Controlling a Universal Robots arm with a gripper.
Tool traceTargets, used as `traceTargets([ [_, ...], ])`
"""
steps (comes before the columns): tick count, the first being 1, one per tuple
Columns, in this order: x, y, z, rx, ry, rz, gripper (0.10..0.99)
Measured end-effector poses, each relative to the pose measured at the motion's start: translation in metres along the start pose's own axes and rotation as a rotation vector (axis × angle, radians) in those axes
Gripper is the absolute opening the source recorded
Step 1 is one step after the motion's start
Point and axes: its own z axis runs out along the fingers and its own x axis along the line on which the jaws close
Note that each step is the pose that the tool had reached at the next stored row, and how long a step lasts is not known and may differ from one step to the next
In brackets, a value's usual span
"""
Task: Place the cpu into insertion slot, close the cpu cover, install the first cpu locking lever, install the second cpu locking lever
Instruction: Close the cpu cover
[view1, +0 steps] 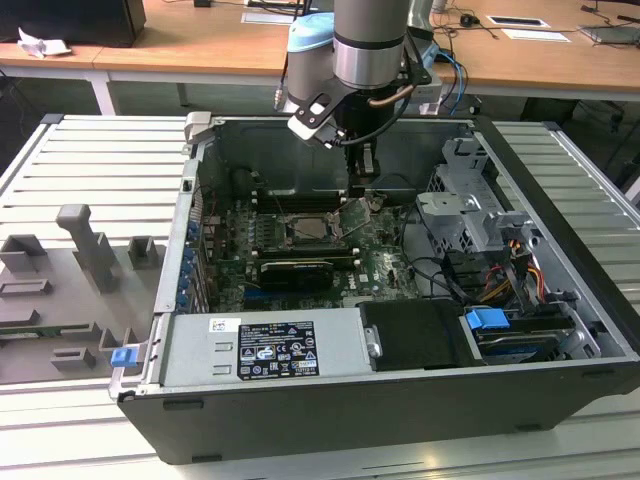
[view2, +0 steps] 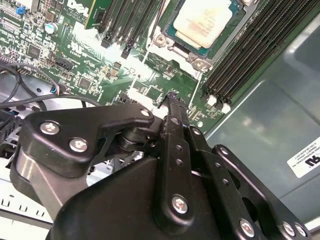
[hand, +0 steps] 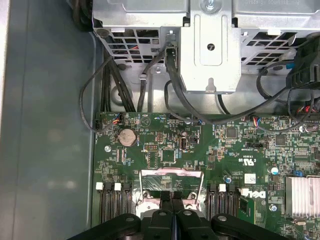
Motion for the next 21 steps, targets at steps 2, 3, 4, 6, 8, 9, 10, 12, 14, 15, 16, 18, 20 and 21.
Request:
traceTargets([
  [2, 0.0, 0.0012, 0.0001, 0.0, 0.0, 0.0, 0.106],
  [3, 0.0, 0.0016, 0.0002, 0.0, 0.0001, 0.0, 0.106],
  [4, 0.0, 0.0023, 0.0002, 0.0, 0.0001, 0.0, 0.106],
  [6, -0.0001, 0.0034, 0.0003, 0.0, 0.0001, 0.0, 0.106],
  [8, -0.0001, 0.0045, 0.0004, 0.0, 0.0001, 0.0, 0.106],
  [9, -0.0001, 0.0051, 0.0004, 0.0, 0.0, 0.0, 0.106],
  [10, -0.0001, 0.0057, 0.0005, 0.0, 0.0, 0.0, 0.106],
  [12, -0.0001, 0.0069, 0.0006, 0.0, 0.0, 0.0, 0.106],
  [14, -0.0002, 0.0083, 0.0006, 0.0, 0.0, 0.0, 0.106],
  [15, -0.0002, 0.0086, 0.0007, 0.0, -0.0001, 0.0, 0.106],
  [16, -0.0002, 0.0089, 0.0007, 0.0, 0.0, 0.0, 0.106],
  [18, -0.0002, 0.0093, 0.0007, 0.0, 0.0, 0.0, 0.106],
  [20, -0.0002, 0.0097, 0.0008, 0.0, 0.0001, 0.0, 0.106],
  [21, -0.0002, 0.0099, 0.0008, 0.0, 0.0002, 0.0, 0.106],
])
